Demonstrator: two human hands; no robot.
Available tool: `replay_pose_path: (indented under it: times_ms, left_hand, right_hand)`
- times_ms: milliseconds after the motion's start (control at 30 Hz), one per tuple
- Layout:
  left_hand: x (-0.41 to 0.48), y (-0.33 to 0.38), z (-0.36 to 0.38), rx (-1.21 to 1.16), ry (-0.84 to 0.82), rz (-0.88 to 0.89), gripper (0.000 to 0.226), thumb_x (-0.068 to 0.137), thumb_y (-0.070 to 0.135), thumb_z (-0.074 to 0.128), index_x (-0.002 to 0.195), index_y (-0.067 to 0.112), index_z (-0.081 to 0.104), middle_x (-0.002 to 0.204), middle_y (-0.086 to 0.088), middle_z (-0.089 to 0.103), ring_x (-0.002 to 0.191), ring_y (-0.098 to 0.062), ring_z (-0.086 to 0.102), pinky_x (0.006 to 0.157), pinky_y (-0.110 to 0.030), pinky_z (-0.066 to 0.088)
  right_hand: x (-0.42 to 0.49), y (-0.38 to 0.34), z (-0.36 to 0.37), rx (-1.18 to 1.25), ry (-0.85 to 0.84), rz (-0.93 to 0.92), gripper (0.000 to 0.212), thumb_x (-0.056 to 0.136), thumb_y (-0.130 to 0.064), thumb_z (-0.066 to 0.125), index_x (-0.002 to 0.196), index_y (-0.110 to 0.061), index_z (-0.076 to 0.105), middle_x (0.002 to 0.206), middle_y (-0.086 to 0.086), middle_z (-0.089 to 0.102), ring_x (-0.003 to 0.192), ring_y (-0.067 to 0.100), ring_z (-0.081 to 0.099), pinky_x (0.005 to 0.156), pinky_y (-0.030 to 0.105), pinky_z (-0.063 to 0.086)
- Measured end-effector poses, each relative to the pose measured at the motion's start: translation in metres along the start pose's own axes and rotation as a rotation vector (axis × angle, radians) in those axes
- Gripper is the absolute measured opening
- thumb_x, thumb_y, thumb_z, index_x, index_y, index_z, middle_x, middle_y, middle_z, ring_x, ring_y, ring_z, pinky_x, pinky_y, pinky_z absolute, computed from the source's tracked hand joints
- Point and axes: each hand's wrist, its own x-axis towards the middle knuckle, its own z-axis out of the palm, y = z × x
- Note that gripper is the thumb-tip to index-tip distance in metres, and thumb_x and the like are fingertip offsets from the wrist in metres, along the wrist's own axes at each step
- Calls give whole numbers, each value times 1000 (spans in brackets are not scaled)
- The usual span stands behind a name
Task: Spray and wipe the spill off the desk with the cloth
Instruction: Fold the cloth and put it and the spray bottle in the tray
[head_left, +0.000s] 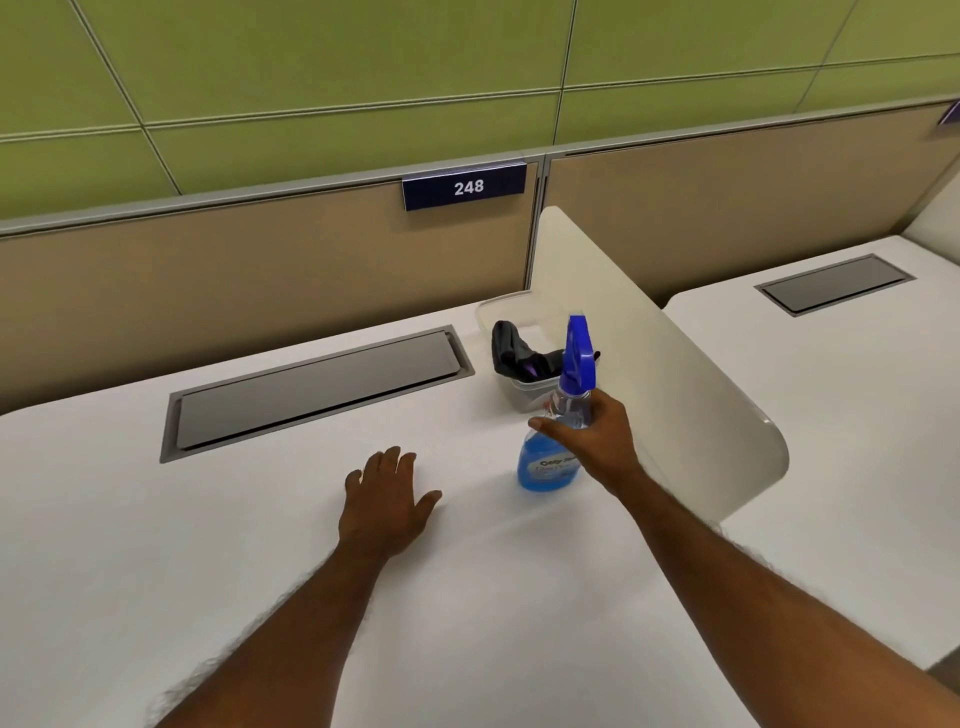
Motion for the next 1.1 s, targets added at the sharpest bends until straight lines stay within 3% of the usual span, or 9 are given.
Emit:
replay_pose_path:
  times_ms: [167,333,500,667,867,1100]
  left_hand:
    - [-2,-10,-2,-14,28,-13,67,95,60,36,149,19,32,160,-4,28,148,-22,21,115,-45,22]
    - [5,-15,-3,-16,42,-21,67,95,60,36,148,20,32,159,-3,29,147,-20,23,114,-45,23]
    - [21,-15,-6,-27,61,-30,66,95,61,37,148,21,33,159,-3,29,146,-23,23,113,-46,25]
    - [39,-10,-8,-36,85,-15,67,95,61,36,148,21,33,159,-4,28,147,-22,22,115,-46,23]
    - [57,-9,-8,-62,96,2,67,95,61,36,148,20,34,160,-7,28,148,-23,22,117,-44,21]
    - [65,-12,13,-182,71,-17,72,94,64,34,151,20,29,163,-5,23,150,-23,17,120,-42,16]
  right_hand:
    - [8,3,9,6,71,13,35,77,-20,81,99,-31,56,91,-15,64,84,5,63,78,28,47]
    - [10,0,11,-12,120,-21,31,79,-12,78,101,-21,57,87,-9,64,82,11,63,79,32,50]
    - [35,-39,-6,-22,112,-126,26,76,-12,78,96,-15,63,85,-3,68,82,15,67,75,26,52]
    - [77,-91,-22,-59,134,-228,24,73,-13,77,80,-28,61,79,-6,69,76,14,67,73,25,54]
    - [135,-114,-27,-42,158,-256,23,73,-15,76,91,-11,62,81,1,68,75,15,67,72,27,54]
    - [189,-95,-2,7,200,-194,28,77,-22,80,83,-34,55,83,-10,66,78,6,66,71,20,49]
